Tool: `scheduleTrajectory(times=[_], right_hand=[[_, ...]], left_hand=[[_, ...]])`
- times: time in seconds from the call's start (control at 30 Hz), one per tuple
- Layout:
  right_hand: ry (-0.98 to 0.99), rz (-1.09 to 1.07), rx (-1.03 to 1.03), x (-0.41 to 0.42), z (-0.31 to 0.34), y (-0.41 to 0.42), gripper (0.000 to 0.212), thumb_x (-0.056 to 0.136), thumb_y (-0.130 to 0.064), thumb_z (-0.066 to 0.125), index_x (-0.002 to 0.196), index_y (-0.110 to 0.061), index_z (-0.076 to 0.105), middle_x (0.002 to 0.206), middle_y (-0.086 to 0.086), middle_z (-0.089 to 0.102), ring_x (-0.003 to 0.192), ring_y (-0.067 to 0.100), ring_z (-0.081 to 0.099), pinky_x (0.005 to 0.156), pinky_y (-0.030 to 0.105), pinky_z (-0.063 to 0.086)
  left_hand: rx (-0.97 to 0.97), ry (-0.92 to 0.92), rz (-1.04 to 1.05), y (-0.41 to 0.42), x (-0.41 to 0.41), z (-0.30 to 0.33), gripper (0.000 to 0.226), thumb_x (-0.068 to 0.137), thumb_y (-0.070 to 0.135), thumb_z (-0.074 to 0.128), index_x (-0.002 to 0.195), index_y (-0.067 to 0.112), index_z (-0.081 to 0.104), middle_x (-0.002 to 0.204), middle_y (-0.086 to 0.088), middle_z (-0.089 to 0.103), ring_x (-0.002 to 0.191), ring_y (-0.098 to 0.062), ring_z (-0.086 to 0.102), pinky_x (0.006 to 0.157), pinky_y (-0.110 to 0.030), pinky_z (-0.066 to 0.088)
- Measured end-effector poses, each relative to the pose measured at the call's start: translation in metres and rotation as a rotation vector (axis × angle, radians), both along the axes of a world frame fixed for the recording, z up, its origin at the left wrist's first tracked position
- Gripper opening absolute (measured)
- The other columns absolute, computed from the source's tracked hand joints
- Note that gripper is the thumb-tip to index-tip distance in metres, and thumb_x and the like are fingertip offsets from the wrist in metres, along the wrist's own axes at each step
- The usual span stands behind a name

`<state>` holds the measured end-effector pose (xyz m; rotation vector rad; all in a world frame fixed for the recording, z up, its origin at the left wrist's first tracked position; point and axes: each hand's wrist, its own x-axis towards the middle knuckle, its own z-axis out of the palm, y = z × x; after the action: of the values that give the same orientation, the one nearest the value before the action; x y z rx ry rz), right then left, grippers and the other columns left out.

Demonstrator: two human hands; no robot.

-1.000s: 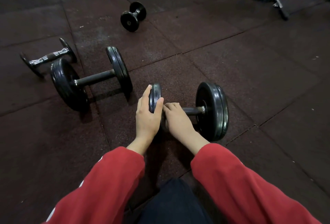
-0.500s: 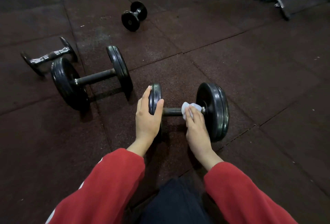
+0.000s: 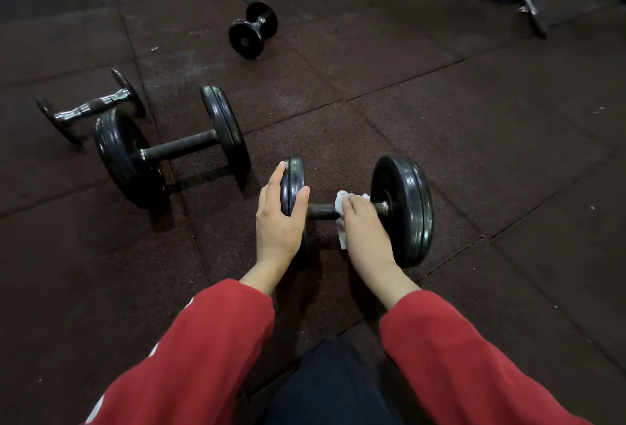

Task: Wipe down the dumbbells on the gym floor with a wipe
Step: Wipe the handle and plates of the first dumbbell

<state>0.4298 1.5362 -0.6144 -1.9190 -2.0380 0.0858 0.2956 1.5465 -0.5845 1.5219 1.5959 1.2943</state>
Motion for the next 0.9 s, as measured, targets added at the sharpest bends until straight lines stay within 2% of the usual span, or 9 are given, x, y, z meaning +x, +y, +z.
scheduleTrajectory(times=[0.03,0.1,0.13,0.23,0.33,0.5,0.67,0.8,0.9], right_hand=[[-0.021,-0.035,0.046,-0.002,-0.002,0.001,0.024,0.075,0.005,0.067,0.097,-0.001,0.061,0.090,0.012,0.060,0.090,0.029,0.062,0.092,0.035,0.051],[-0.135,-0.103,0.022,-0.002,-0.002,0.001,0.020,0.066,0.002,0.069,0.084,-0.005,0.065,0.077,0.008,0.060,0.076,0.025,0.064,0.071,0.028,0.056],[-0.206,-0.139,-0.001,-0.002,0.000,0.002,0.014,0.069,-0.001,0.062,0.081,-0.008,0.066,0.075,0.006,0.060,0.074,0.022,0.063,0.067,0.026,0.055],[-0.292,-0.245,-0.084,0.000,0.009,0.006,0.031,0.071,-0.010,0.040,0.077,-0.011,0.070,0.069,0.001,0.062,0.068,0.014,0.062,0.061,0.019,0.050],[-0.287,-0.317,-0.108,-0.004,0.014,0.007,0.046,0.070,-0.006,0.026,0.073,-0.008,0.072,0.063,0.001,0.064,0.063,0.011,0.063,0.053,0.016,0.048],[-0.311,-0.287,-0.111,-0.007,0.015,-0.002,0.048,0.074,0.001,0.023,0.069,-0.003,0.071,0.067,0.007,0.062,0.064,0.018,0.062,0.067,0.022,0.056],[-0.323,-0.282,-0.159,-0.008,0.024,0.000,0.030,0.068,-0.008,0.041,0.071,-0.009,0.072,0.066,0.001,0.064,0.064,0.014,0.063,0.058,0.018,0.050],[-0.333,-0.229,-0.086,-0.002,0.007,-0.015,0.048,0.079,0.000,0.026,0.106,0.002,0.066,0.096,0.013,0.066,0.098,0.025,0.064,0.091,0.027,0.052],[-0.380,-0.171,-0.042,0.000,-0.005,-0.022,0.050,0.077,-0.001,0.028,0.113,0.009,0.062,0.105,0.021,0.066,0.105,0.032,0.062,0.102,0.035,0.040]], left_hand=[[-0.001,0.001,0.000,0.001,0.000,0.000,0.061,0.082,0.039,0.048,0.139,0.019,0.040,0.121,0.016,0.040,0.113,0.008,0.035,0.085,0.012,0.016],[-0.003,0.002,0.000,0.001,0.001,0.001,0.061,0.082,0.040,0.048,0.139,0.019,0.040,0.121,0.016,0.040,0.113,0.008,0.035,0.084,0.012,0.015],[-0.003,0.003,-0.001,0.000,0.001,0.001,0.061,0.082,0.040,0.048,0.139,0.019,0.039,0.120,0.016,0.040,0.113,0.008,0.034,0.084,0.012,0.015],[-0.005,0.005,-0.004,-0.001,0.001,0.001,0.061,0.083,0.040,0.047,0.140,0.020,0.039,0.121,0.017,0.039,0.113,0.007,0.034,0.083,0.013,0.015],[-0.008,0.010,-0.003,-0.002,0.001,0.001,0.061,0.082,0.040,0.047,0.140,0.020,0.039,0.121,0.017,0.039,0.114,0.007,0.034,0.084,0.013,0.015],[-0.002,0.011,-0.002,-0.003,0.001,0.001,0.061,0.082,0.040,0.048,0.139,0.020,0.039,0.121,0.014,0.040,0.114,0.004,0.035,0.085,0.012,0.015],[-0.006,0.014,-0.007,-0.003,0.000,0.000,0.062,0.082,0.040,0.048,0.140,0.020,0.039,0.125,0.012,0.042,0.114,0.005,0.035,0.084,0.013,0.015],[-0.001,0.029,-0.007,-0.002,0.000,0.001,0.062,0.082,0.040,0.048,0.140,0.019,0.039,0.133,0.001,0.047,0.114,0.004,0.035,0.084,0.013,0.014],[0.010,0.039,-0.003,-0.002,0.000,0.001,0.061,0.083,0.040,0.048,0.139,0.019,0.039,0.135,0.000,0.047,0.115,0.004,0.035,0.085,0.013,0.014]])
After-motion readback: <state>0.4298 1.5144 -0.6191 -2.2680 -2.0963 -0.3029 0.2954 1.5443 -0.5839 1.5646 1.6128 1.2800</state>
